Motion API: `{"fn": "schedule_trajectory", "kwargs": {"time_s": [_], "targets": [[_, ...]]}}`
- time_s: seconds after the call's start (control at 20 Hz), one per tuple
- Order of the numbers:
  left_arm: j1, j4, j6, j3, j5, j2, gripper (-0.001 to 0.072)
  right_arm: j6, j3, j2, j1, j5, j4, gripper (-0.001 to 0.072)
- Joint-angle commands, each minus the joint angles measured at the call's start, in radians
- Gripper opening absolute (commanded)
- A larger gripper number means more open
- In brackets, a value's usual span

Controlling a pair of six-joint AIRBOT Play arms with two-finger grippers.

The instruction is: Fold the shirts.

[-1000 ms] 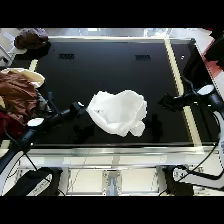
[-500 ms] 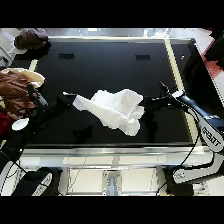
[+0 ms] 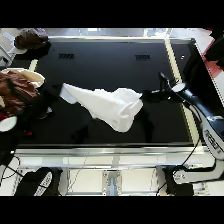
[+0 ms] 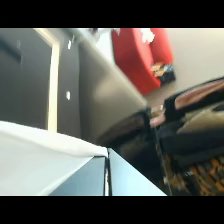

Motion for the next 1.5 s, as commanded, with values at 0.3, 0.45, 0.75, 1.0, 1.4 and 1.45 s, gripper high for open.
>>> {"fn": "schedule_trajectory", "kwargs": {"time_s": [0.3, 0.45, 0.75, 1.0, 1.4, 1.45], "targets": [[0.168, 0.208, -0.115, 0.456, -0.375, 0.12, 0.0007, 0.028, 0.573, 0.615, 0.1, 0.323, -0.138, 0.0011], [0.169, 0.258, -0.115, 0.546, -0.332, 0.109, 0.0007, 0.09, 0.723, 0.694, 0.154, 0.336, -0.135, 0.001], [0.158, 0.742, -0.329, 0.569, -0.353, -0.103, 0.0007, 0.158, 0.544, 0.561, 0.158, 0.59, -0.079, 0.0011], [0.163, 0.684, -0.336, 0.569, -0.404, -0.49, 0.072, 0.027, 0.217, 0.277, 0.364, 0.43, 0.114, 0.0134], [0.364, 0.251, -0.064, 0.571, -0.508, -0.477, 0.0713, 0.017, 0.378, 0.07, 0.433, 0.308, -0.101, 0.0453], [0.379, 0.313, -0.065, 0.57, -0.606, -0.448, 0.0713, 0.049, 0.42, 0.088, 0.391, 0.345, -0.171, 0.0452]]}}
